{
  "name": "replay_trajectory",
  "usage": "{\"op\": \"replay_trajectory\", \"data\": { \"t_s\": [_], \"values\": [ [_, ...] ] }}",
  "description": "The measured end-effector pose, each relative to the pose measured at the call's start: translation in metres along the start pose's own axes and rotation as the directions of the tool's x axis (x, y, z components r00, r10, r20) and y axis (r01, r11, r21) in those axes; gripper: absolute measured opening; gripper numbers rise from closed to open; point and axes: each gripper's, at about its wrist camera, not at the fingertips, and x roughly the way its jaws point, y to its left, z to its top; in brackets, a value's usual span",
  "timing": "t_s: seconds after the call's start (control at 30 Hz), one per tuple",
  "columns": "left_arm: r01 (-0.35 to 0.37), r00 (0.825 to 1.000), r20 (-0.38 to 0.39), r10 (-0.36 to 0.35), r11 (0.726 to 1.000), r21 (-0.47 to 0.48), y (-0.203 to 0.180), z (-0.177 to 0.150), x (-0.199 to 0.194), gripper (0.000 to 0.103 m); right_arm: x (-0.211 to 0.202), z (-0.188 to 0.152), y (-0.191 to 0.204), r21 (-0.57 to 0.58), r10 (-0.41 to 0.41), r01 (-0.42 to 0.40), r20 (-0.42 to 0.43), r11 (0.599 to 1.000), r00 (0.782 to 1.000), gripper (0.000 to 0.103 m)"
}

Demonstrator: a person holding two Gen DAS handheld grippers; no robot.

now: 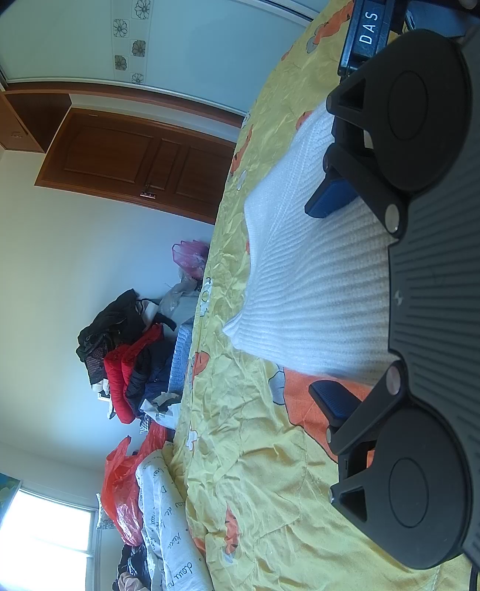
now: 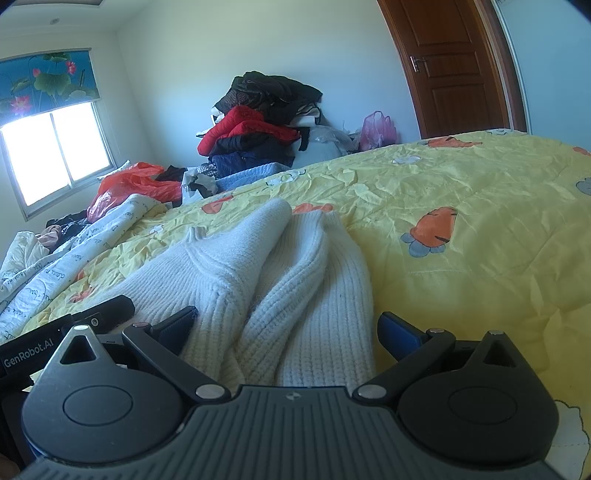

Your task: Fold small clothes

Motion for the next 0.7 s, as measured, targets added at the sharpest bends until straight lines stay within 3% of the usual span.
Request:
{"op": "replay_trajectory", "data": {
  "t_s": [0.7],
  "values": [
    [0.008, 1.000, -0.003, -0.008, 1.000, -0.013, 0.0007, 0.0002, -0.0008, 0.095, 0.0004, -0.0006, 0.0007, 0.004, 0.002, -0.002, -0.001, 1.000, 1.000, 0.102]
  ]
}}
